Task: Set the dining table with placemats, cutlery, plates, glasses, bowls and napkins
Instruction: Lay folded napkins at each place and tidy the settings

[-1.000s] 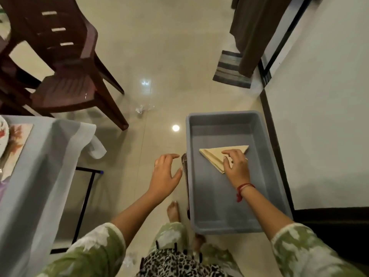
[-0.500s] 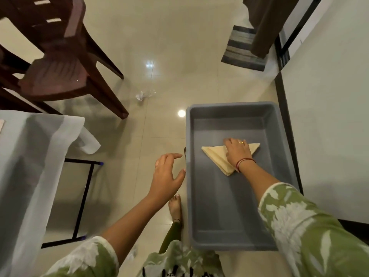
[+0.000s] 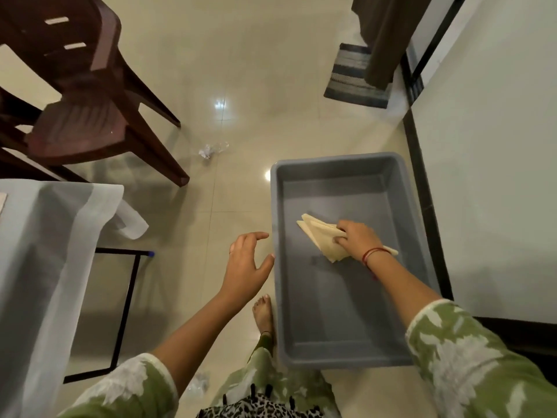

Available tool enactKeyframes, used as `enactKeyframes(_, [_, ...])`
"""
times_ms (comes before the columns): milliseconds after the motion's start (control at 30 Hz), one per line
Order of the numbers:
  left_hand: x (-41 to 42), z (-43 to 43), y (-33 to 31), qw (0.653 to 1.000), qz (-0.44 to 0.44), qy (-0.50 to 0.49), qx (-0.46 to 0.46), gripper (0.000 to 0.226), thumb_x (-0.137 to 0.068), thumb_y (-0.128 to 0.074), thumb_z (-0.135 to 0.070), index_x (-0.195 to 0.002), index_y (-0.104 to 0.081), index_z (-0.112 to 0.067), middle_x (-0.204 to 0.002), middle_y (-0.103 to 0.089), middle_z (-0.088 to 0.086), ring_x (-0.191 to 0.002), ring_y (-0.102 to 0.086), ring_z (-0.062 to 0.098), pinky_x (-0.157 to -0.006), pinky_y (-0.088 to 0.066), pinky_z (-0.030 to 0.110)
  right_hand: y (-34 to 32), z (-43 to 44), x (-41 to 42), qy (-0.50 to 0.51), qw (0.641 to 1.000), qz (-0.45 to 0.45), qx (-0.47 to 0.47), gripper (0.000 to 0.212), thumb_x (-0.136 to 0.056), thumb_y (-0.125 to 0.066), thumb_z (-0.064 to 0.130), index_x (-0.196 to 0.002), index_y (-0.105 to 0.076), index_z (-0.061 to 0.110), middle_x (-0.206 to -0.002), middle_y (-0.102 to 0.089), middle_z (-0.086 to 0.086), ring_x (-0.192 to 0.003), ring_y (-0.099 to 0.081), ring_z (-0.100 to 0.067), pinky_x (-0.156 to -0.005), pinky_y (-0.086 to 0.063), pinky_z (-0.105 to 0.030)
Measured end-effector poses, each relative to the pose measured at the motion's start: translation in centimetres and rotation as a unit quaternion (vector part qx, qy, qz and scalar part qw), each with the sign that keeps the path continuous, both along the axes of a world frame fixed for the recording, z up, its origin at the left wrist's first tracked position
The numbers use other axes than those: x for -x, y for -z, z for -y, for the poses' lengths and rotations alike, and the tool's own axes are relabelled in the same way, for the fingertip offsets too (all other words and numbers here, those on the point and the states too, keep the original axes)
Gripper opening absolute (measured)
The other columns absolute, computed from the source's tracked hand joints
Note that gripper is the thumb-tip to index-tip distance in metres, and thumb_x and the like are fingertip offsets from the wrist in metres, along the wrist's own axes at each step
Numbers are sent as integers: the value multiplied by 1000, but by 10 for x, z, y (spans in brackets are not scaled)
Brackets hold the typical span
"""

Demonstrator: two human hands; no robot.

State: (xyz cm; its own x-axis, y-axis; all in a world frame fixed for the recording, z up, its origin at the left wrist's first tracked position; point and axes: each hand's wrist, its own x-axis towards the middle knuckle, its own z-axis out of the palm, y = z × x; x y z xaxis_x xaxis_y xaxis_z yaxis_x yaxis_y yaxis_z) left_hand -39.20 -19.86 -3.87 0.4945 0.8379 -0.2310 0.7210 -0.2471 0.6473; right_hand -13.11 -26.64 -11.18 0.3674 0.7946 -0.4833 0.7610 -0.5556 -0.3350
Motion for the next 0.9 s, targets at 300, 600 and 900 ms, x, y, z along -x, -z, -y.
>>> enactKeyframes(300, [-3,18,-27,1000,4,16,1,41,-92,-59,-32,-130,-48,-25,-133,-46,-4,-126,-40,16,-97,-31,22,-33,23,12,-85,995,-42,41,19,-90,-56,24,-106,-58,14,-115,-62,-8,-107,-57,-29,-82,-41,-32])
enactKeyframes(600, [17,17,-6,1000,11,-18,1,37,-92,-60,-30,-127,-49,-26,-129,-46,-9,-125,-38,11,-96,-30,22,20,-38,-3,-144,985,16,92,46,-83,-69,29,-125,-57,15,-135,-41,-10,-120,-46,-33,-101,-40,-40])
enactKeyframes(900, [24,-9,5,999,14,-44,16,34,-92,-60,-29,-124,-51,-27,-128,-46,-9,-124,-39,10,-95,-29,22,41,-40,3,-100,986,90,100,46,-82,-67,23,-123,-45,19,-123,-56,-8,-115,-52,-29,-96,-36,-40])
